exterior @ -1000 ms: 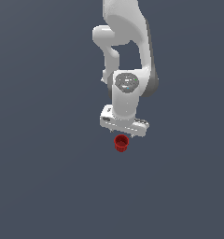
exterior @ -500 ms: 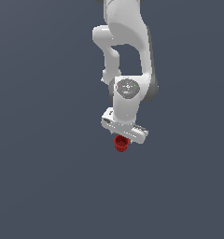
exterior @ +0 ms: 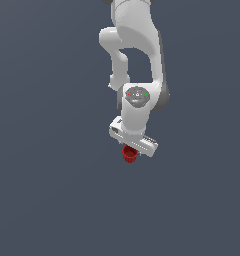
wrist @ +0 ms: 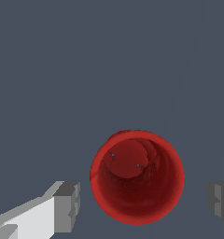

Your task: Pick up the object and move it to a goal position.

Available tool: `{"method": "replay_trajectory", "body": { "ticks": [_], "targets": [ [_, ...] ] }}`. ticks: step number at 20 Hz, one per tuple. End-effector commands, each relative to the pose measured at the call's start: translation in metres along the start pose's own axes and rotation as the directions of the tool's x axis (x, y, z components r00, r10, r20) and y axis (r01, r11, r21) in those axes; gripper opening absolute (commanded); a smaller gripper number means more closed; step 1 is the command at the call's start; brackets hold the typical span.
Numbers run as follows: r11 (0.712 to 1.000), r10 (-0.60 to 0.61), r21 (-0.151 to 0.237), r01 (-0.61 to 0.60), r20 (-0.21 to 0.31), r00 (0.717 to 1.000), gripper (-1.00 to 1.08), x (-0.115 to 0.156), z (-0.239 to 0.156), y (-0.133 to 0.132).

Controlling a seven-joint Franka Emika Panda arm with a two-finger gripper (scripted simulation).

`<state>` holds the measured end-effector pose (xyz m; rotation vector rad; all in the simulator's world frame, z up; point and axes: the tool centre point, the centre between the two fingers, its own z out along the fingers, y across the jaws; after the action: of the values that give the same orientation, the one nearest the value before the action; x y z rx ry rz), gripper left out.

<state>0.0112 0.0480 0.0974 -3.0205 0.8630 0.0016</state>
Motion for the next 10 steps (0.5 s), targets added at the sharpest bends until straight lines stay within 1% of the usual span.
{"method": "replay_trajectory", "body": {
  "ticks": [1, 5, 10],
  "targets": [
    [1.000, 0.000, 0.000, 0.000, 0.000, 1.000, 1.00, 0.000, 0.001, 0.000],
    [1.000, 0.001, 0.000, -0.001, 0.000, 1.000, 1.00, 0.000, 0.014, 0.000],
    [1.000, 0.004, 0.000, -0.004, -0.001, 1.000, 1.00, -0.001, 0.040, 0.001]
  ]
}}
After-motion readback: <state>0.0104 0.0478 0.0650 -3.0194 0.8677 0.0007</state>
